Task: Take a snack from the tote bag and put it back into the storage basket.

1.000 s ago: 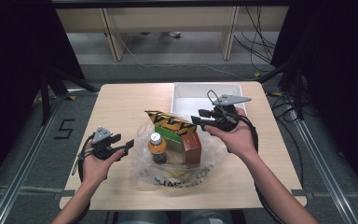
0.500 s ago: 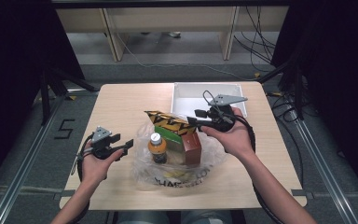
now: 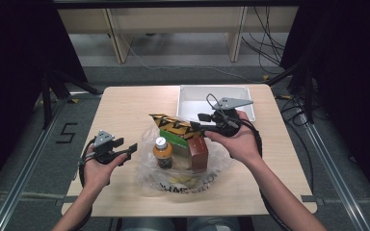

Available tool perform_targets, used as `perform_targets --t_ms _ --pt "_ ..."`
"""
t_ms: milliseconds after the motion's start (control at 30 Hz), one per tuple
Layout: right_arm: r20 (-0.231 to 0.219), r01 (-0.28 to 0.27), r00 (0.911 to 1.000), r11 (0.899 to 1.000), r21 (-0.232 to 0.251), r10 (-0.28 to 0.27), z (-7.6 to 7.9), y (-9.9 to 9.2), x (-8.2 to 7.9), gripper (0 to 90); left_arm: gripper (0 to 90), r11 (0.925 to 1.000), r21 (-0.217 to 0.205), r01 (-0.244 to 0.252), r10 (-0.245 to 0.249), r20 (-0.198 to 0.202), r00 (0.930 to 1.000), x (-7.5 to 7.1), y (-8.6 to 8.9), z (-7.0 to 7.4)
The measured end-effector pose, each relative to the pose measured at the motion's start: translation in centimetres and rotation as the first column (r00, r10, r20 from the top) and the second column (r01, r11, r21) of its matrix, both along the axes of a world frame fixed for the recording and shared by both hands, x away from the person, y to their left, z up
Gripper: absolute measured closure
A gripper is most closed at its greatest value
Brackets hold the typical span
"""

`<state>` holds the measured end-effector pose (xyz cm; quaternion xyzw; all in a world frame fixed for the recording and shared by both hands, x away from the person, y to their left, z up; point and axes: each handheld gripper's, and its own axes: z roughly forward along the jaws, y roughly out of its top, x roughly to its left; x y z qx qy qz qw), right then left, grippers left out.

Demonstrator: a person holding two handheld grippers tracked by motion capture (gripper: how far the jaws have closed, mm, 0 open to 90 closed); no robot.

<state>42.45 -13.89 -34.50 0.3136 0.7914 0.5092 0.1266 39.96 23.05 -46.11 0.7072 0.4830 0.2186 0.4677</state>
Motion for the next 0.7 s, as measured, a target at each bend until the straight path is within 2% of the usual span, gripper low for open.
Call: perform_targets --t_ms 67,167,233,267,333,467,567,633,667,700 --pt "-0.006 -0.001 1.0 1.0 -0.019 0.0 0.0 0.1 -0.1 55.3 35.1 1.0 -0.008 -0.003 0.003 -0.004 1.0 0.0 0.0 -0.1" --pt "-0.019 -0.006 0.9998 1.0 -0.019 0.006 -0.4 0.4 -0.1 54.9 35.2 1.0 -0.009 -0.003 0.003 -0.006 1.0 0.0 0.0 -0.1" --pt "-0.03 -0.011 0.9995 0.999 -0.044 0.01 -0.6 0.4 0.0 54.7 35.1 1.0 -0.001 -0.002 0.002 -0.003 1.0 0.0 0.0 -0.1" --pt "-0.028 -0.027 0.9993 0.999 -0.047 0.026 -0.8 0.4 0.2 54.7 35.1 1.0 -0.002 -0.002 0.002 -0.003 1.0 0.0 0.0 -0.1" --pt "-0.034 -0.02 0.9993 0.998 -0.062 0.018 -1.0 0.4 0.4 54.7 35.1 1.0 -0.002 -0.002 0.002 -0.003 1.0 0.0 -0.1 -0.1" --pt "-0.061 -0.008 0.9981 0.998 -0.06 0.005 -1.4 0.3 0.6 54.7 35.1 1.0 -0.001 0.0 0.0 -0.004 1.0 0.0 -0.1 -0.2" --pt "-0.058 0.0 0.9983 0.997 -0.078 -0.005 -1.7 0.1 1.0 57.1 35.1 1.0 -0.005 0.003 -0.003 -0.007 1.0 0.0 -0.2 -0.2" --pt "-0.049 -0.009 0.9988 0.997 -0.074 0.006 -1.9 0.0 1.2 59.5 35.1 1.0 0.004 0.008 -0.008 -0.004 1.0 0.0 -0.2 -0.2" --pt "-0.066 0.002 0.9978 0.997 -0.071 -0.007 -1.9 0.0 1.1 60.6 35.1 1.0 0.004 0.008 -0.008 -0.004 1.0 0.0 -0.2 -0.2" --pt "-0.057 -0.004 0.9984 0.997 -0.082 -0.001 -2.0 -0.1 1.2 62.0 35.1 1.0 0.004 0.008 -0.008 -0.005 1.0 0.1 -0.2 -0.2"
